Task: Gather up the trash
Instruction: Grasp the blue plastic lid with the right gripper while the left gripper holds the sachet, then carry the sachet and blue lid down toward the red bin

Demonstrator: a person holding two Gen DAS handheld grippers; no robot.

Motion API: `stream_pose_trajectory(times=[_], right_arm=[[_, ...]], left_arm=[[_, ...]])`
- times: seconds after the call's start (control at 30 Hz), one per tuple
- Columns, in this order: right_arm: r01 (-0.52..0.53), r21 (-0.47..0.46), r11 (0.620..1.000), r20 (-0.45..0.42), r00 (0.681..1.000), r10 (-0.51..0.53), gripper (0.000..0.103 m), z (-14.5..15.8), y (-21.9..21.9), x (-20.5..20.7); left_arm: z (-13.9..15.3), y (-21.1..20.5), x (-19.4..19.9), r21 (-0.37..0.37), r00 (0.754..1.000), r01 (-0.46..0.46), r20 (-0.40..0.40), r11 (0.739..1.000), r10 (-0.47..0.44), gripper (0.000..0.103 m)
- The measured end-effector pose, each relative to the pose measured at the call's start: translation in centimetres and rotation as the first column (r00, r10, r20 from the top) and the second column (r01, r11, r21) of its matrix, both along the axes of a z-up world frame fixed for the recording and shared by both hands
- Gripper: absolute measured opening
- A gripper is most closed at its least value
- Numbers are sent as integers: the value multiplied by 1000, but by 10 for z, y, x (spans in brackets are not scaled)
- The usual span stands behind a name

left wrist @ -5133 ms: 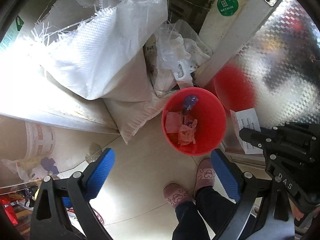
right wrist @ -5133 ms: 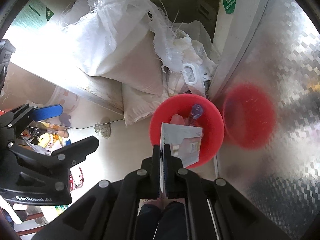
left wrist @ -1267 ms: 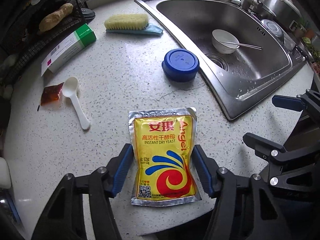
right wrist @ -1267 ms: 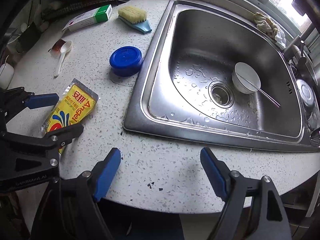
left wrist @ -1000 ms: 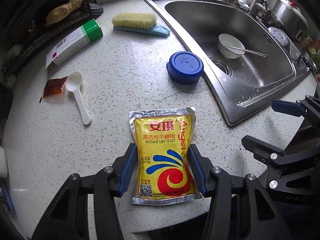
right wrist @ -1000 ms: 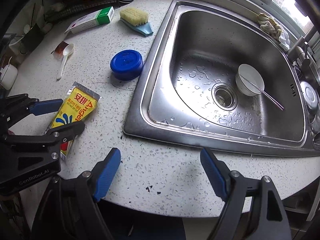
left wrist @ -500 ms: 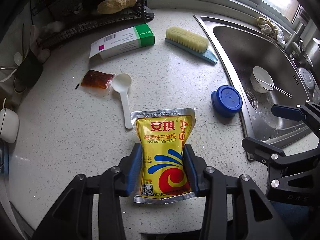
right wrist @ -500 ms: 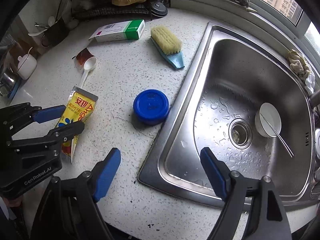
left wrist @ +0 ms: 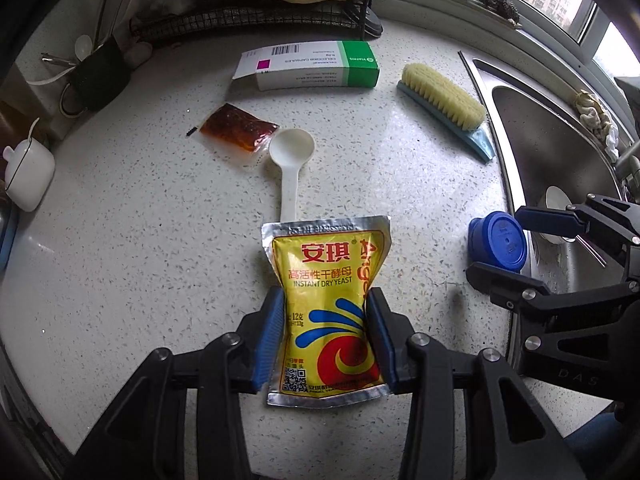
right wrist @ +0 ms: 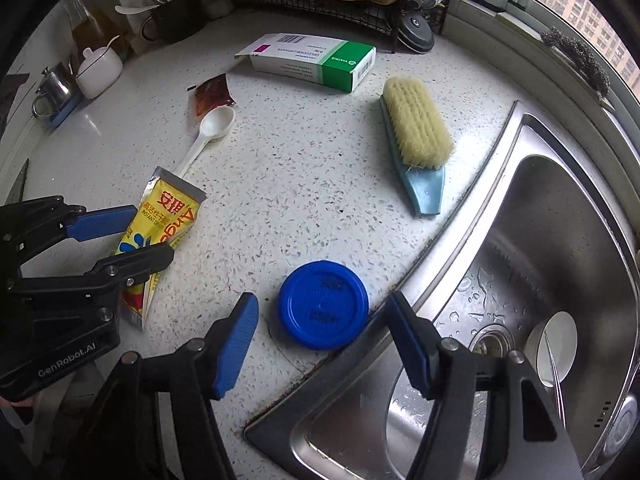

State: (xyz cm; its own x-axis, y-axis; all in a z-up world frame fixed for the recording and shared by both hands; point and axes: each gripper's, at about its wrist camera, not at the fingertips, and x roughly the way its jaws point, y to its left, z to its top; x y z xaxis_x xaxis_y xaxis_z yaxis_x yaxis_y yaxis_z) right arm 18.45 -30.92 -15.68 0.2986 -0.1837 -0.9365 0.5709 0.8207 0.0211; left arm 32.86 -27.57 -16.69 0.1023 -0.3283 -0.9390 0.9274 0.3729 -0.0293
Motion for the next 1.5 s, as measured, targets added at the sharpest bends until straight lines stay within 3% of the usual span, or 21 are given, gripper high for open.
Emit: stream_pose_trajectory(times=[0.13, 0.4, 0.73, 1.17, 1.5], right_arm=[[-59, 8, 998, -22, 998, 59, 43, -3, 2, 7], [-144, 45, 989, 27, 989, 143, 43, 5, 24, 5], [-267, 47, 962, 86, 961, 263, 43, 22, 92, -4], [-429, 83, 899, 139, 899, 416, 43, 22, 196, -48], [-517, 103, 850, 109, 855, 507, 43, 3, 253, -79]], left_arm=[[0, 8, 3, -4, 999, -53, 0, 999, 53, 40], [14, 41, -2, -45, 992, -129, 6, 991, 129, 40], [29, 135, -22, -60, 964, -264, 28, 963, 266, 40], [39, 259, -94, -41, 910, -414, 13, 909, 415, 40], [19, 319, -141, -3, 878, -478, -18, 878, 478, 40]])
